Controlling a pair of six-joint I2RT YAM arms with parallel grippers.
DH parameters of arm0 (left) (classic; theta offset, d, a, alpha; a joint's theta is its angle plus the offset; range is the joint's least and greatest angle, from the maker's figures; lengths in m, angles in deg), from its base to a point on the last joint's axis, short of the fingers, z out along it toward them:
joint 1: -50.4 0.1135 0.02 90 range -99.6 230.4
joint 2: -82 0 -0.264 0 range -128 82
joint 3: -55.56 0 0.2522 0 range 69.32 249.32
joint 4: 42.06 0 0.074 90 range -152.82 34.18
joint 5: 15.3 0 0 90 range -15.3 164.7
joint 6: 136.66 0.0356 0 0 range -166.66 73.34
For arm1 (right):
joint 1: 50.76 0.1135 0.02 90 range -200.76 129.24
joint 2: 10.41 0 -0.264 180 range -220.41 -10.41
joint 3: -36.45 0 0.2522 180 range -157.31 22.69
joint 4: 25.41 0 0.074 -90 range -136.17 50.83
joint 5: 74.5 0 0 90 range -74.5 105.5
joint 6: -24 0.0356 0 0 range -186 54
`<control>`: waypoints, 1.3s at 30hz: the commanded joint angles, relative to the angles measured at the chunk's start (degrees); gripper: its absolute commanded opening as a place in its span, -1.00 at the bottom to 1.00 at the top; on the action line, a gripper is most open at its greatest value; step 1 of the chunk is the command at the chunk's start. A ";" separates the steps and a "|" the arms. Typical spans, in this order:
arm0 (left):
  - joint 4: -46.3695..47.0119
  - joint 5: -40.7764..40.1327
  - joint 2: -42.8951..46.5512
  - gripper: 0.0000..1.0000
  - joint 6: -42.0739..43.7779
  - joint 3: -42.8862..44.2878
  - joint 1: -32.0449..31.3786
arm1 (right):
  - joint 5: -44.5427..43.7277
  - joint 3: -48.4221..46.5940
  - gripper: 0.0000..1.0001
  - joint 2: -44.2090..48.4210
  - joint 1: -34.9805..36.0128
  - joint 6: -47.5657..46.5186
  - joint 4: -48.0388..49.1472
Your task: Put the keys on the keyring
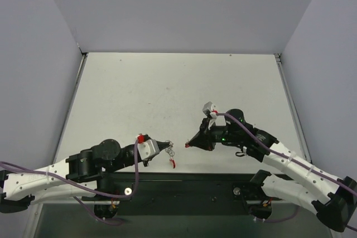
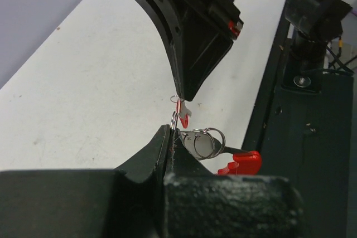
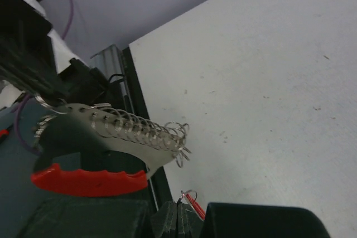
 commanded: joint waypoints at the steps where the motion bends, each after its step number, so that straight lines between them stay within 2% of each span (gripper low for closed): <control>1: 3.28 8.33 -1.89 -1.00 3.17 3.05 -0.20 | 15.16 -3.72 -1.00 3.79 -1.07 -4.82 1.60; 8: 2.85 13.53 -5.41 -1.00 4.41 4.81 -0.20 | 28.26 -7.85 -1.00 4.06 -2.12 -4.55 0.64; 14: 2.76 13.79 -5.76 -1.00 4.67 5.16 -0.20 | 32.05 -9.88 -1.00 2.13 -2.47 -5.78 -3.13; 16: 2.67 13.18 -5.32 -1.00 4.68 4.99 -0.20 | 30.13 -10.14 -1.00 1.08 -2.48 -7.79 -5.24; 20: 1.27 10.82 -4.53 -1.00 4.15 4.81 -0.20 | 14.44 -7.77 -1.00 -1.38 -2.56 -8.16 -9.55; 24: -0.40 6.33 -2.08 -1.00 3.18 4.11 -0.20 | 5.81 -5.05 -1.00 -7.60 -3.18 -7.37 -10.70; 32: -1.46 1.67 2.67 -1.00 2.48 3.76 -0.11 | -4.06 -3.99 -1.00 -24.66 -2.83 -2.63 -8.00; 36: -1.73 0.52 3.38 -1.00 2.39 3.93 -0.20 | -7.41 -4.95 -1.00 -31.44 0.15 -0.52 -6.14; 37: -1.90 0.26 3.47 -1.00 2.30 3.93 -0.20 | -7.50 -5.22 -0.93 -31.36 1.29 0.10 -5.79; 39: -2.25 0.08 3.29 -1.00 2.21 4.02 -0.11 | -8.20 -5.13 -0.60 -30.14 2.27 0.89 -4.21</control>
